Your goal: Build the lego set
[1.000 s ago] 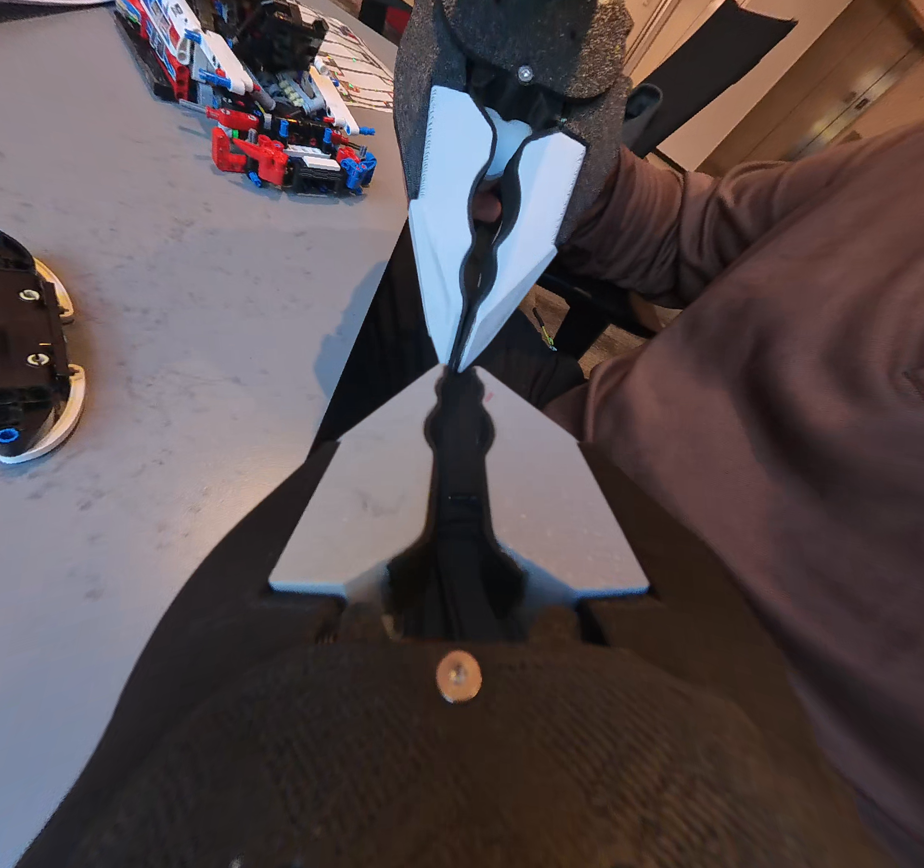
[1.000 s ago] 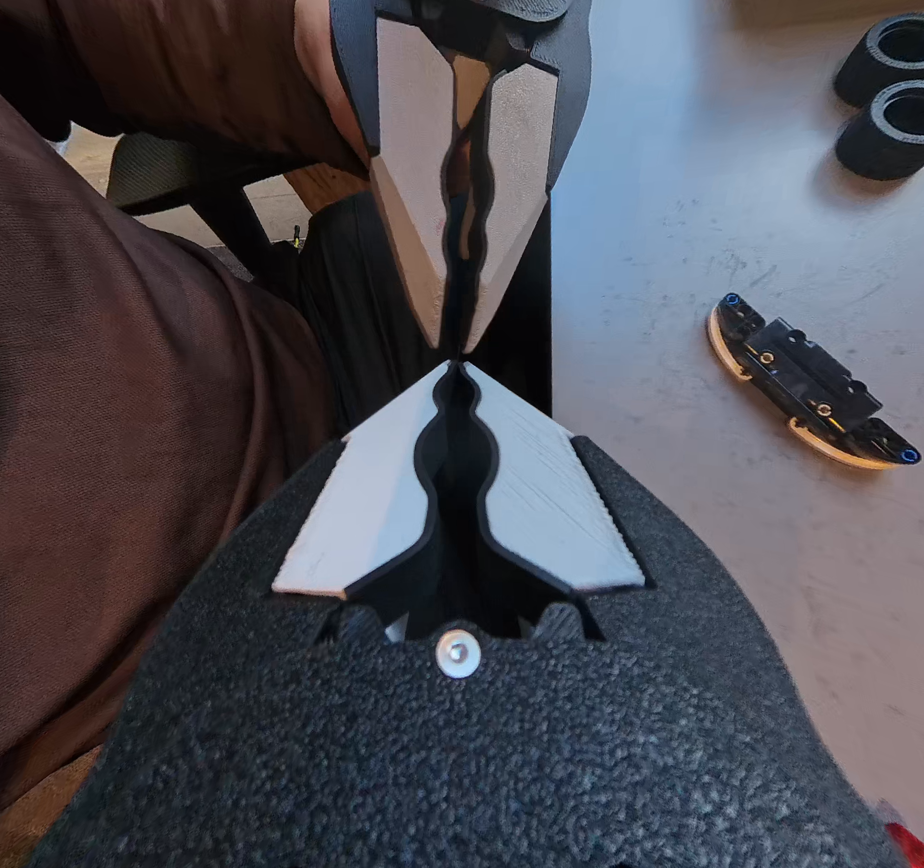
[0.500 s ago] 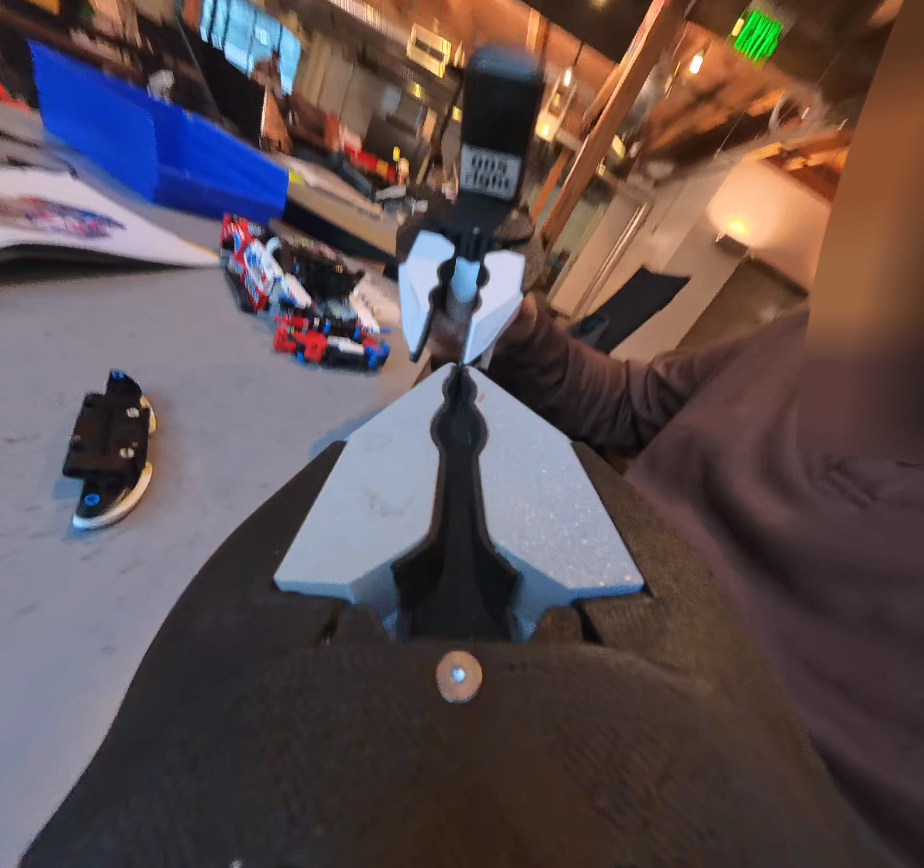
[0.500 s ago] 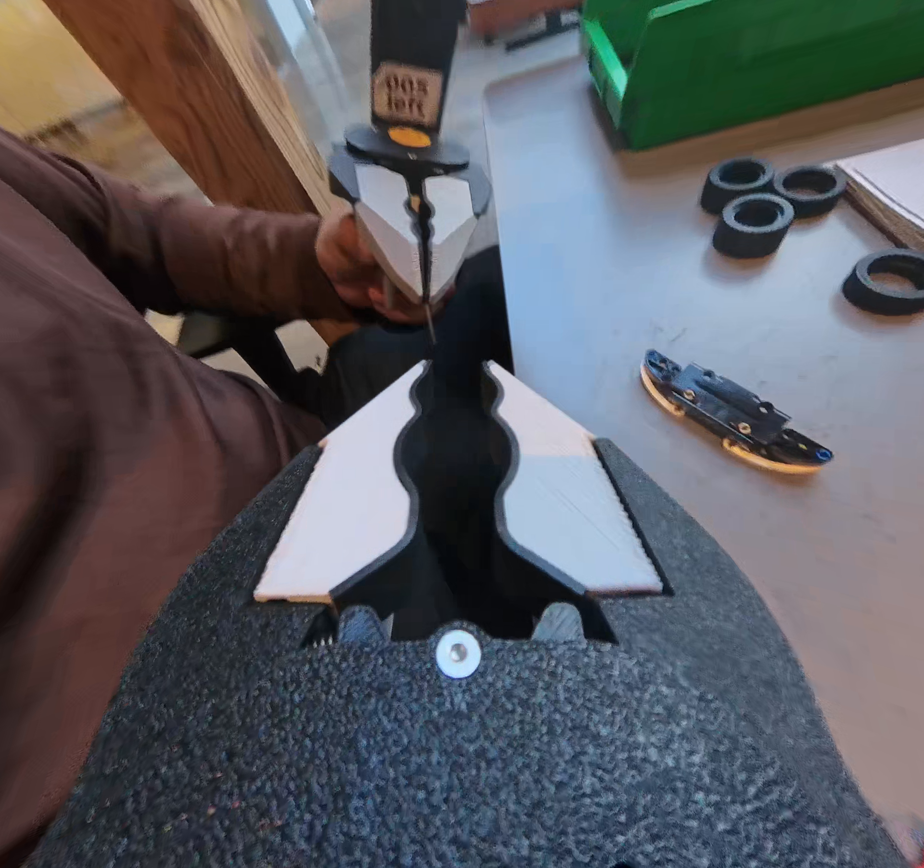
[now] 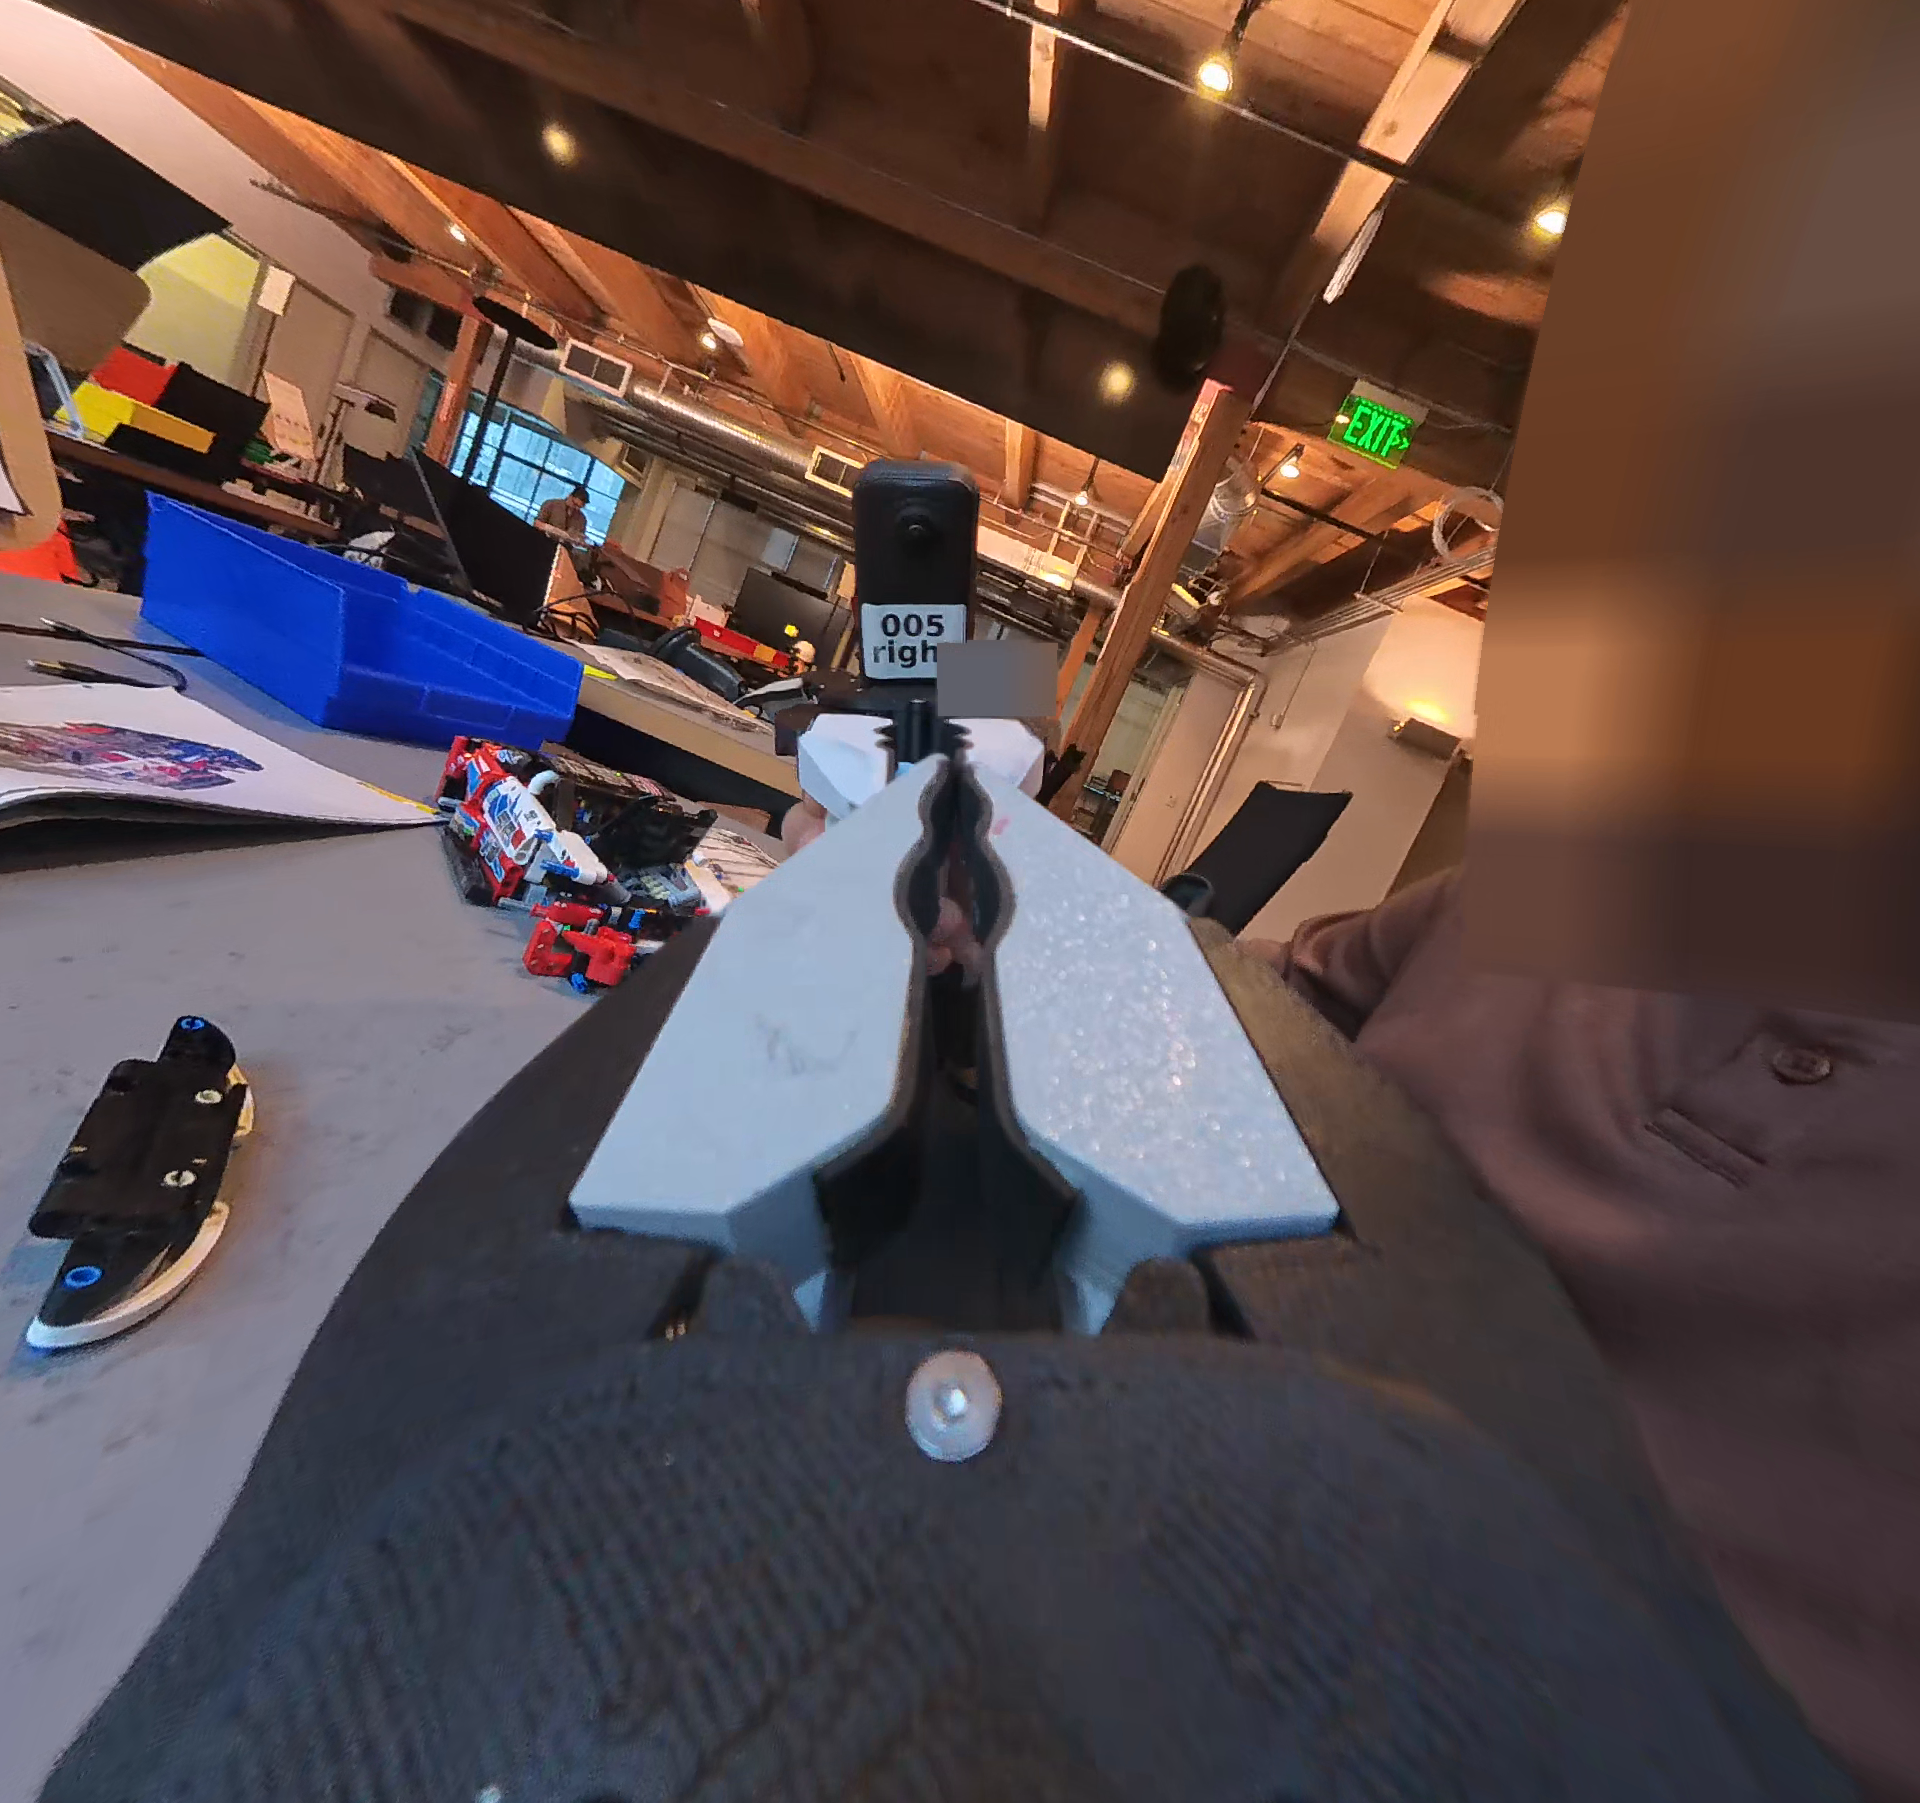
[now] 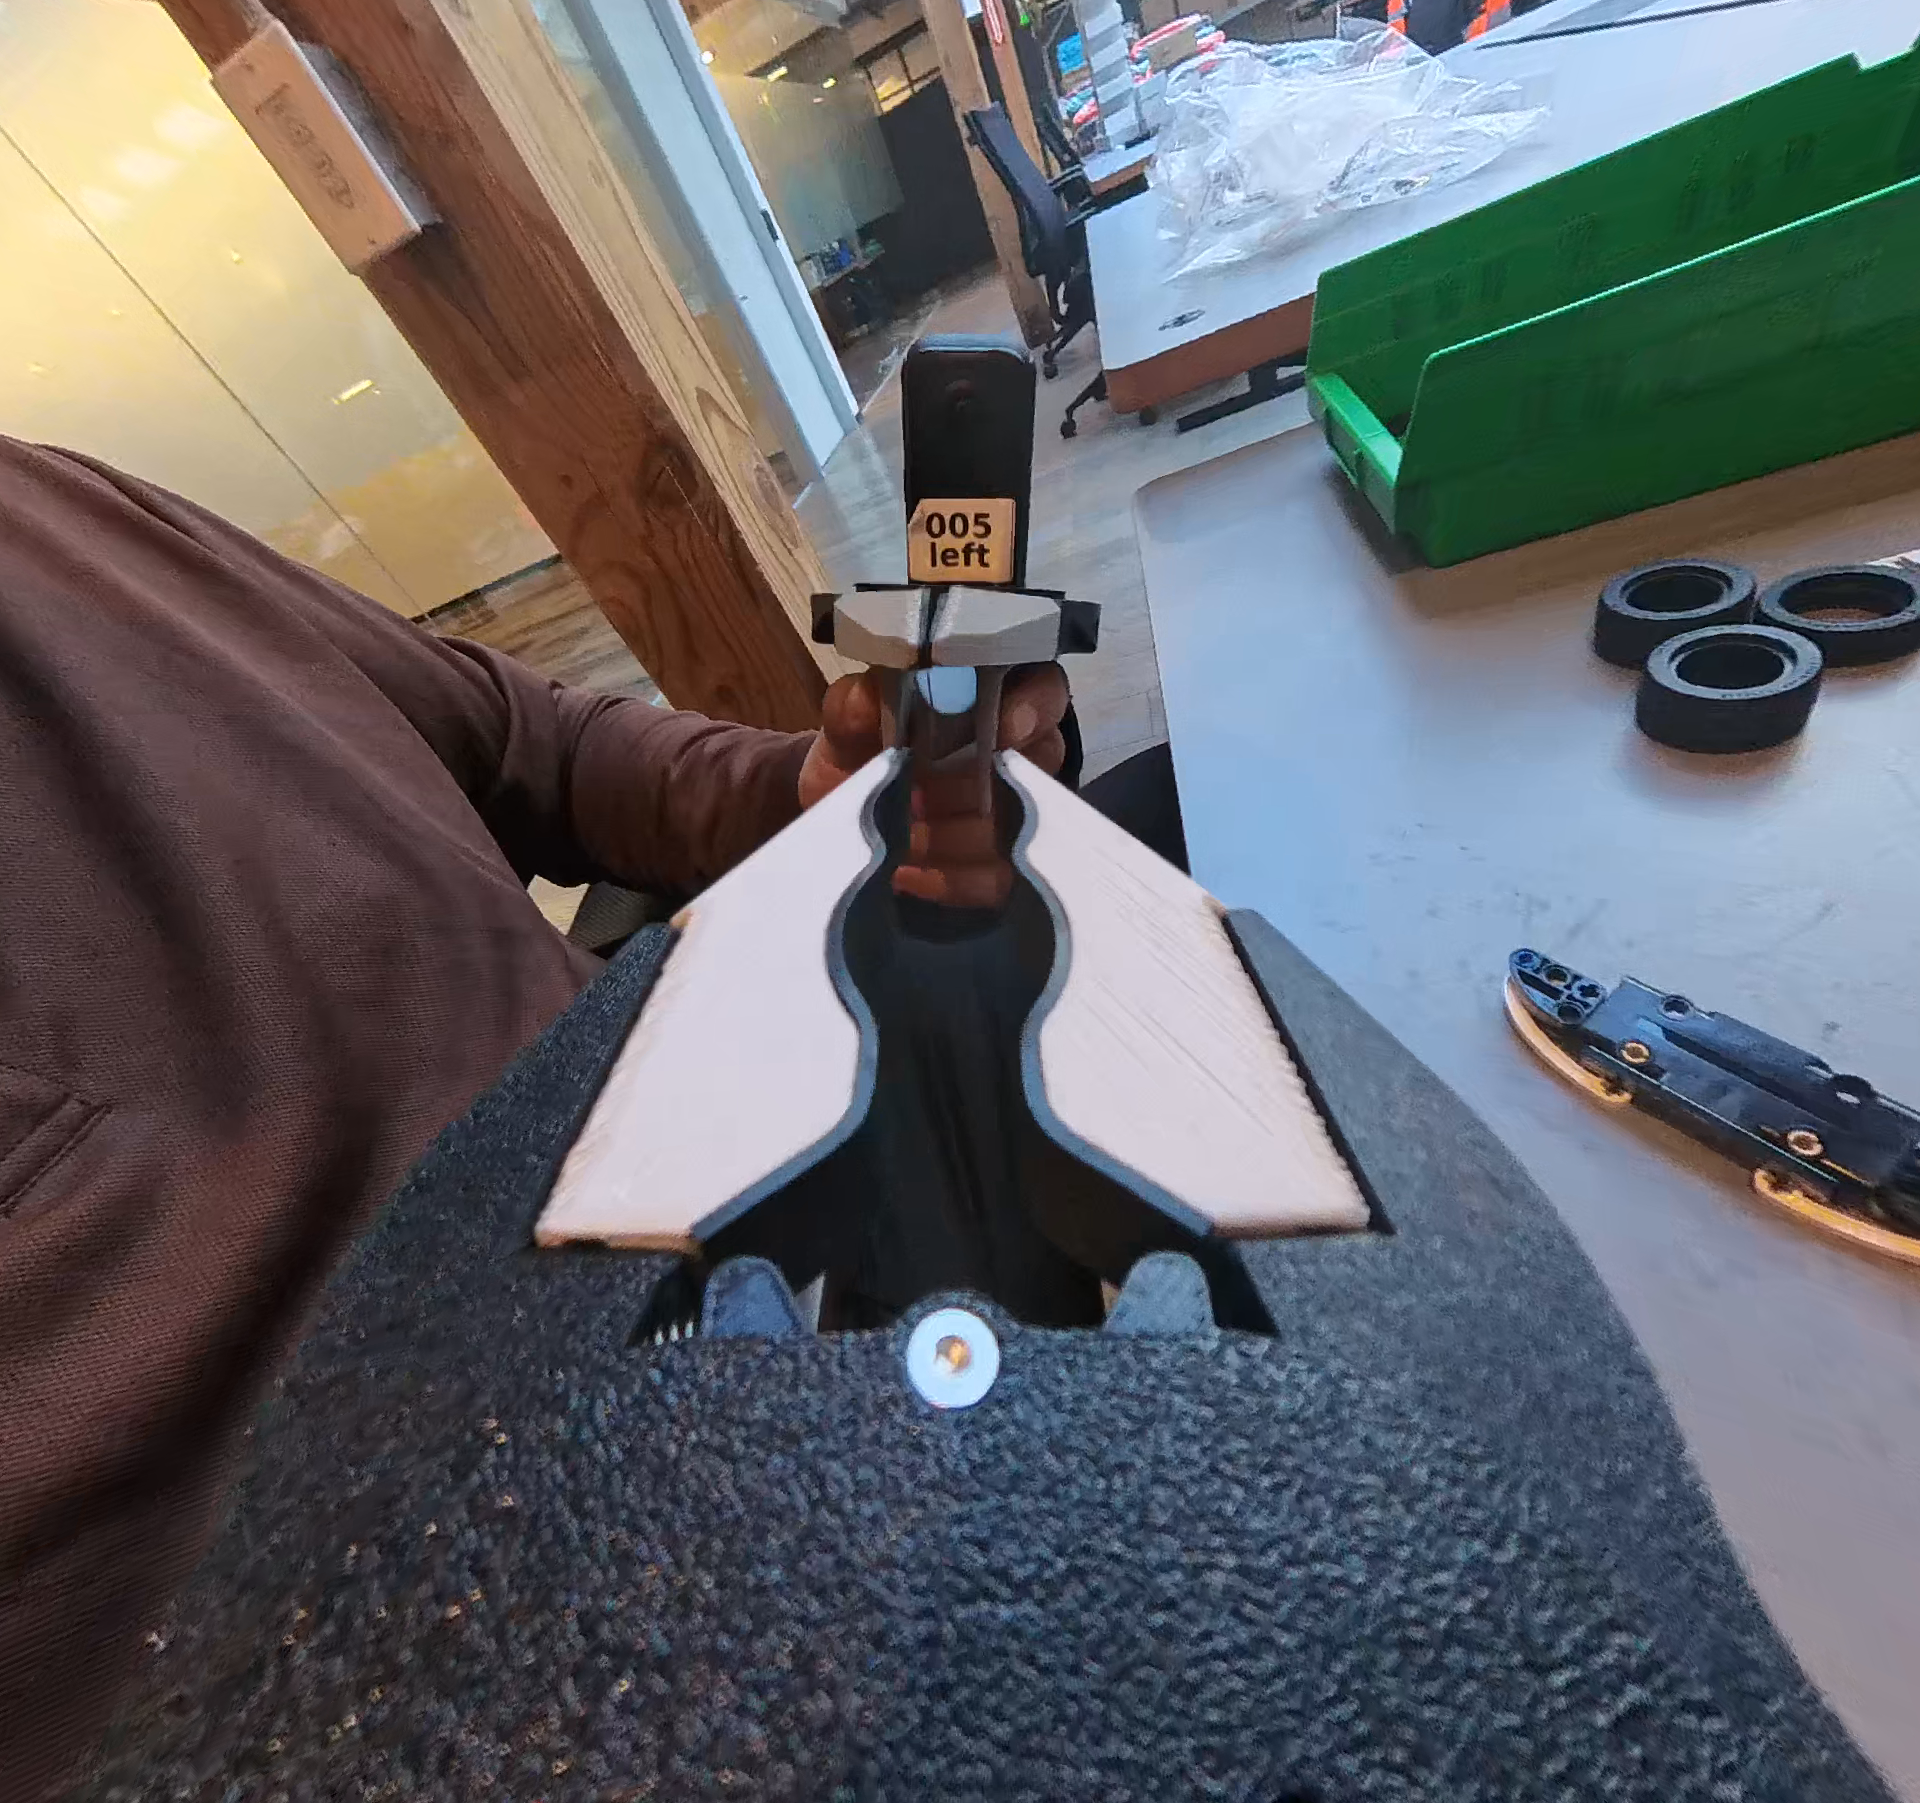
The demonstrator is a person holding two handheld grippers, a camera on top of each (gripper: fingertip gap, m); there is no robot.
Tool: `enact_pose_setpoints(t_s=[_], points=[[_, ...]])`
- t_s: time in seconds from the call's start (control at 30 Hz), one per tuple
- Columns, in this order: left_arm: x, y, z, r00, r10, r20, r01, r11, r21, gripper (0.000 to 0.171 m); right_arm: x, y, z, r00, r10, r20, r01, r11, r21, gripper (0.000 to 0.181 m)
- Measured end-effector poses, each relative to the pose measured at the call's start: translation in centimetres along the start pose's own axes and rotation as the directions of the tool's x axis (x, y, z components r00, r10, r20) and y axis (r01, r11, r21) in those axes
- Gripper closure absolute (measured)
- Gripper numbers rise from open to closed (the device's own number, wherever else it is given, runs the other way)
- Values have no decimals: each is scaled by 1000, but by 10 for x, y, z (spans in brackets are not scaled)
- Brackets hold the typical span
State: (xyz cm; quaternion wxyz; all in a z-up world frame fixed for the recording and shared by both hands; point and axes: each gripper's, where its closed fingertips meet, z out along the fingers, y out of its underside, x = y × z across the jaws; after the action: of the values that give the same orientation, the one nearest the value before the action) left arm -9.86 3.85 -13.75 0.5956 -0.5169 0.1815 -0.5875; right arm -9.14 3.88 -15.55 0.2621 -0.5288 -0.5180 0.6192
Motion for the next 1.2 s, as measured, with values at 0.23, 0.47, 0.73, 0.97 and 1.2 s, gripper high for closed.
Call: enact_pose_setpoints(t_s=[0.23, 0.47, 0.73, 0.97, 1.2], points=[[-4, 5, 2, 1000, 13, 23, -13, 1000, -2, 171, 3, -2, 2, 1000, 16, -8, -16, 1000, 10, 179], [-8, 11, 3, 998, 8, 58, -5, 999, -42, 171, 5, -1, -2, 1000, 8, -28, -8, 1000, -1, 181], [-7, 17, 1, 998, -53, 40, 57, 993, -101, 167, -1, 9, -2, 999, -40, -6, 39, 998, -50, 181], [-9, -17, -21, 989, -150, -16, 151, 986, 64, 85, 3, 6, -12, 999, -34, -11, 34, 999, -34, 181], [-89, 39, -55, 863, 476, 170, -244, 686, -686, 82, 57, 45, -26, 967, -24, -253, -42, 967, -253, 181]])
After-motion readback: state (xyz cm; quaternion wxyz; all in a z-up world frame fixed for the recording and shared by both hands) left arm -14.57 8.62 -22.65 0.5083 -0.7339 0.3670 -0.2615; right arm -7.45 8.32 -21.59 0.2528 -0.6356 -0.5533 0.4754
